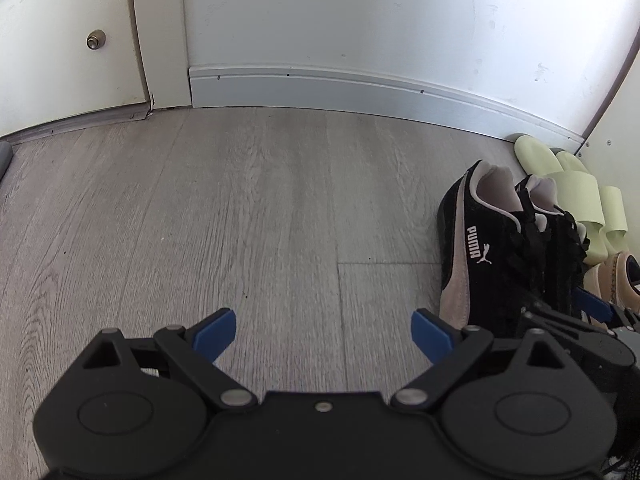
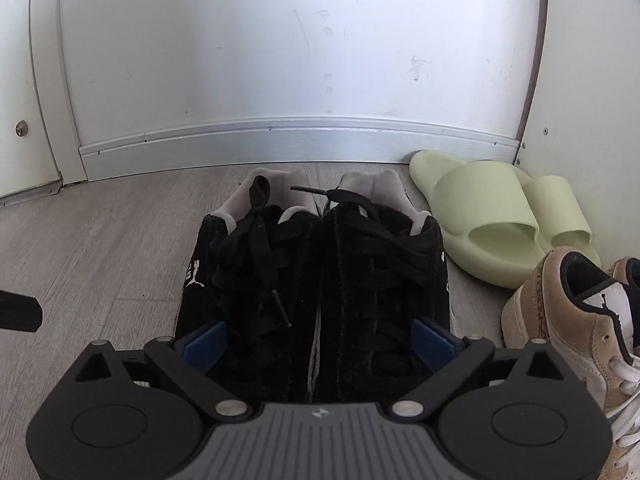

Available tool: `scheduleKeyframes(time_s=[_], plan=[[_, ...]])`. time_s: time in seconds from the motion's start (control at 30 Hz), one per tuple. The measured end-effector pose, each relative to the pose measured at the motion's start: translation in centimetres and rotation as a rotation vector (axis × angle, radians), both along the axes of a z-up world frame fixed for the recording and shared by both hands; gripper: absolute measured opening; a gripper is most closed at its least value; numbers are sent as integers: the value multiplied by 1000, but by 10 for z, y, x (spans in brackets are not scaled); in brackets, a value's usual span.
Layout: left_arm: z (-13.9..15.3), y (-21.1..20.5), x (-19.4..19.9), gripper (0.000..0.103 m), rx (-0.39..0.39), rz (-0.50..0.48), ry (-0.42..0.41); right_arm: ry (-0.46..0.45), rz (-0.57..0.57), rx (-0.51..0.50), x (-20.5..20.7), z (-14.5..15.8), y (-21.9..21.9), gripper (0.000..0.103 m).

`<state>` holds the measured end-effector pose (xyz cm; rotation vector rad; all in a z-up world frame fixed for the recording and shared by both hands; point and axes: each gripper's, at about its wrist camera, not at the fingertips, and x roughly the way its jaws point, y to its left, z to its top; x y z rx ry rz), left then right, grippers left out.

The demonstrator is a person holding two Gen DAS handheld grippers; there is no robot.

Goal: Organize scattered shoes
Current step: 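Lower the black sneakers beside the green slides with the right gripper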

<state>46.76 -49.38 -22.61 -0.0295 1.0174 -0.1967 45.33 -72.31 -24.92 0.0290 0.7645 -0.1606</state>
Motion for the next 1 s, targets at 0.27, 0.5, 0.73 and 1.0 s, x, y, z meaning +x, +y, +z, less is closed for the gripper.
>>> scheduleKeyframes(time_s=[0.27, 0.5, 0.73, 1.0], plan=[[-3, 0, 0, 95, 6, 1, 5, -24, 4, 36, 23, -2, -18, 82], [-8, -2, 2, 95, 13, -6, 13, -36, -19, 44, 58, -3, -37, 78], [-11, -2, 9, 95, 23, -20, 4, -47, -38, 42, 88, -6, -45, 78], [-9, -9, 22, 95, 22, -36, -20, -61, -61, 41, 118, -8, -54, 78]])
